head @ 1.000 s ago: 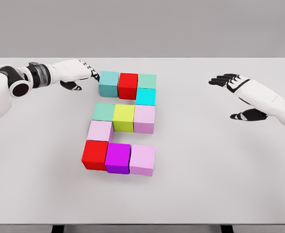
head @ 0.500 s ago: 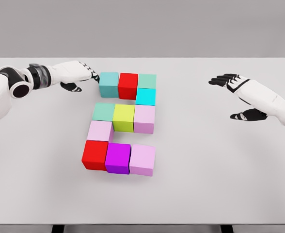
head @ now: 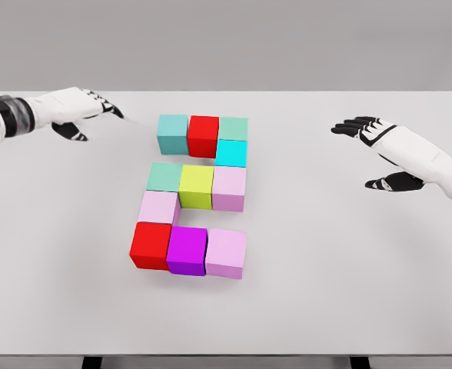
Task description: Assemble the squares on the desktop into the number 2
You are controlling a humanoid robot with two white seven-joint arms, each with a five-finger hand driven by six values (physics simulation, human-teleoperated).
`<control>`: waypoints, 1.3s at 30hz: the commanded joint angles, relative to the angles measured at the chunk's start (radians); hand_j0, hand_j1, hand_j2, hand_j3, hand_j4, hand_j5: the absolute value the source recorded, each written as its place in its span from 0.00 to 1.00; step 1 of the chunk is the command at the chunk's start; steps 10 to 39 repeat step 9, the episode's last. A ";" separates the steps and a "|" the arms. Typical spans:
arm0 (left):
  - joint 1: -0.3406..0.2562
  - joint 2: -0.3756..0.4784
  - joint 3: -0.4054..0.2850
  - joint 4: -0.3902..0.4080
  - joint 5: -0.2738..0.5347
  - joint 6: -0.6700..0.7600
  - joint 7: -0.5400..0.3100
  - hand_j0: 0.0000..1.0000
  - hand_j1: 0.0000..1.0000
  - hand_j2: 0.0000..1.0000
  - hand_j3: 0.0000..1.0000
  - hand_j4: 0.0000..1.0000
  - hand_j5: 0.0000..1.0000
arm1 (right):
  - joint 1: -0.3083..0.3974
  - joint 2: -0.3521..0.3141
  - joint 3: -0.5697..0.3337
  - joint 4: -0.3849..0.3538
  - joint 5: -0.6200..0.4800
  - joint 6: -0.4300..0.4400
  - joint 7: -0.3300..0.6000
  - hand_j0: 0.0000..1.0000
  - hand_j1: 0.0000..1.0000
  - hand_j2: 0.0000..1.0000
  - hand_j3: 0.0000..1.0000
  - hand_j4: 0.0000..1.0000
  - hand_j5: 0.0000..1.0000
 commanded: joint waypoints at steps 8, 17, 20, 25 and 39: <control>0.003 0.165 0.003 -0.006 0.114 0.001 0.003 1.00 1.00 1.00 1.00 1.00 1.00 | 0.000 -0.001 0.000 -0.002 -0.007 0.001 -0.001 1.00 1.00 1.00 1.00 1.00 1.00; 0.005 0.165 0.003 -0.005 0.113 0.001 0.003 1.00 1.00 1.00 1.00 1.00 1.00 | 0.000 -0.001 0.000 -0.002 -0.007 0.001 -0.001 1.00 1.00 1.00 1.00 1.00 1.00; 0.005 0.165 0.003 -0.005 0.113 0.001 0.003 1.00 1.00 1.00 1.00 1.00 1.00 | 0.000 -0.001 0.000 -0.002 -0.007 0.001 -0.001 1.00 1.00 1.00 1.00 1.00 1.00; 0.005 0.165 0.003 -0.005 0.113 0.001 0.003 1.00 1.00 1.00 1.00 1.00 1.00 | 0.000 -0.001 0.000 -0.002 -0.007 0.001 -0.001 1.00 1.00 1.00 1.00 1.00 1.00; 0.005 0.165 0.003 -0.005 0.113 0.001 0.003 1.00 1.00 1.00 1.00 1.00 1.00 | 0.000 -0.001 0.000 -0.002 -0.007 0.001 -0.001 1.00 1.00 1.00 1.00 1.00 1.00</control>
